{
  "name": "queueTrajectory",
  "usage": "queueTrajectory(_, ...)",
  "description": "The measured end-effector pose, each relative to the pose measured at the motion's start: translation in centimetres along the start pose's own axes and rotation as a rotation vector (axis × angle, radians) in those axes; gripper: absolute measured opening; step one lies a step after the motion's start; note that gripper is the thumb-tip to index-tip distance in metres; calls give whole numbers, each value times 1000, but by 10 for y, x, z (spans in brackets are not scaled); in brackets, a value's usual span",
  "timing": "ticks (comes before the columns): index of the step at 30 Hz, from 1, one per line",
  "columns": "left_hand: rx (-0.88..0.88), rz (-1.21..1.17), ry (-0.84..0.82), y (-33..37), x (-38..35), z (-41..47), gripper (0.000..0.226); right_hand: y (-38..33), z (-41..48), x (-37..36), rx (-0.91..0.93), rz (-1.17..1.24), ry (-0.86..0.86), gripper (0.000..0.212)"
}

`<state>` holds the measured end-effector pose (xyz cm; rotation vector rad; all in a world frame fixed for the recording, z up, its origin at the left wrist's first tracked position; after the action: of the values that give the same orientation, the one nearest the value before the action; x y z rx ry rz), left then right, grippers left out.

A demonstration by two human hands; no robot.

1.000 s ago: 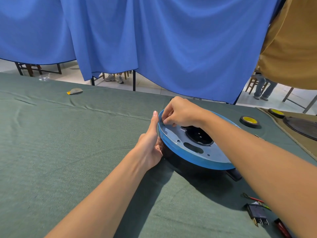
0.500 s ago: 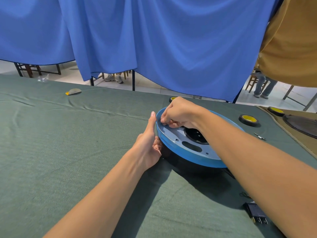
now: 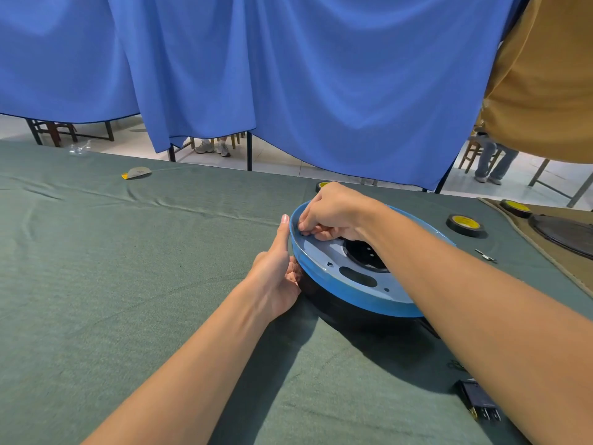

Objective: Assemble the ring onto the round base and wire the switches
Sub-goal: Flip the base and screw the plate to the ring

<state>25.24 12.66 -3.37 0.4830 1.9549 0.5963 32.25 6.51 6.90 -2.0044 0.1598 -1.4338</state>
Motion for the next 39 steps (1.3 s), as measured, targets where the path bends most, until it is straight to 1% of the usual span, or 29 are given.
queueTrajectory(4, -7, -2, 14, 1, 0, -1, 79, -4, 0, -1, 11, -29, -68, 9)
queueTrajectory(7, -6, -8, 11, 2, -1, -3, 81, -5, 1, 0, 39, -70, -70, 8)
queueTrajectory(9, -6, -11, 0, 2, -2, -5, 79, -12, 0, 3, 153, -206, -33, 9)
queueTrajectory(12, -5, -13, -3, 1, -2, -6, 77, -29, -9, 5, 351, -518, 46, 11)
queueTrajectory(16, -8, -9, 3, 1, -1, -4, 75, -38, -15, 5, 421, -668, 70, 14)
queueTrajectory(19, -14, -7, 18, 1, 0, -2, 79, -41, -15, 3, 439, -706, 87, 14)
queueTrajectory(21, -7, -6, 17, 1, 0, -3, 79, -43, -14, 1, 440, -721, 121, 8)
queueTrajectory(22, -3, -7, 17, 1, 0, -3, 78, -43, -13, 1, 439, -728, 139, 10)
queueTrajectory(24, -2, -17, 13, 2, 0, -5, 76, -42, -12, 1, 435, -755, 157, 21)
queueTrajectory(27, 3, -36, 4, 2, -2, -6, 74, -38, -12, 6, 435, -722, 127, 8)
queueTrajectory(29, -1, -49, 6, 2, -2, -7, 74, -36, -14, 7, 449, -684, 113, 10)
queueTrajectory(31, -6, -46, 11, 2, -3, -7, 75, -36, -15, 5, 463, -678, 140, 9)
queueTrajectory(34, 1, -34, 21, 1, -2, -7, 77, -37, -12, 0, 459, -693, 192, 16)
queueTrajectory(36, -4, -44, 24, 2, -2, -8, 77, -37, -11, 0, 450, -715, 188, 19)
queueTrajectory(39, -15, -41, 29, 2, -1, -6, 77, -35, -13, 4, 452, -674, 154, 11)
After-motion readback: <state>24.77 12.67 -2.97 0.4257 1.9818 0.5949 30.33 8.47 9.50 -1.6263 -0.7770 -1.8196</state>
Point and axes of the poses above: each hand's wrist, its own z-axis towards the middle knuckle, its own x-axis out of the back of the hand, y = z × x, the point moved 9 cm from there along z, towards the middle knuckle, and after that the axes turned 15 degrees about -z, right-handed, at the moved point
